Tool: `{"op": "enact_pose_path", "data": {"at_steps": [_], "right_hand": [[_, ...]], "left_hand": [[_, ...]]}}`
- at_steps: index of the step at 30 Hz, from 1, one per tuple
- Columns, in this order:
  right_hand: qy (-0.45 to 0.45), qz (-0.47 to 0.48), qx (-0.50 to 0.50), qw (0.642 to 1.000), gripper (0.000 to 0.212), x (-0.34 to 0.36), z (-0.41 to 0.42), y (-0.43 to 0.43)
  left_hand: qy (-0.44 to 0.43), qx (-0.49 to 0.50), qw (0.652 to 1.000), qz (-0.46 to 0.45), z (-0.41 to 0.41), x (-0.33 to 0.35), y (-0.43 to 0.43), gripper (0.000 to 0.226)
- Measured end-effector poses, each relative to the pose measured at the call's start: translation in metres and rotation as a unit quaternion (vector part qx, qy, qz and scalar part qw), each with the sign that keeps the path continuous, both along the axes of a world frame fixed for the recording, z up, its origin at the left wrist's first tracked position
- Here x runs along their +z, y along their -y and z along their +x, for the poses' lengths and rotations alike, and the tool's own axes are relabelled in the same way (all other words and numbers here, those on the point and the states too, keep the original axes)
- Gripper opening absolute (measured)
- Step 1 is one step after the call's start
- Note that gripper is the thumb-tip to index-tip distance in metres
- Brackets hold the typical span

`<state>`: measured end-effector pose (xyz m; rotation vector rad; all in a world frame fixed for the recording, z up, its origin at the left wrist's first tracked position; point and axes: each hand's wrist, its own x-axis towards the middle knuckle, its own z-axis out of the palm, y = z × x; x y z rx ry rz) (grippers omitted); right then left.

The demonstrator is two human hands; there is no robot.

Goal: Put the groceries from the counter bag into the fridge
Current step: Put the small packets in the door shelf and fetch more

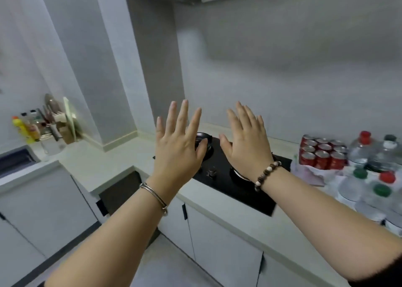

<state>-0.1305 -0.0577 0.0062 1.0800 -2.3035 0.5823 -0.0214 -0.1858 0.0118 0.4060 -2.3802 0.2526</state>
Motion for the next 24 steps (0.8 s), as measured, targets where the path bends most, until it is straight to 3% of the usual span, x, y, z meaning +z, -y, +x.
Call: {"op": "enact_pose_path", "data": {"at_steps": [12, 24], "right_hand": [[0.094, 0.001, -0.132, 0.987, 0.056, -0.104, -0.101, -0.103], [0.136, -0.069, -0.238, 0.959, 0.045, -0.159, -0.169, -0.168]], "left_hand": [[0.074, -0.14, 0.978, 0.139, -0.153, -0.11, -0.082, 0.064], [0.172, -0.317, 0.904, 0.231, -0.265, -0.187, -0.142, 0.069]]}}
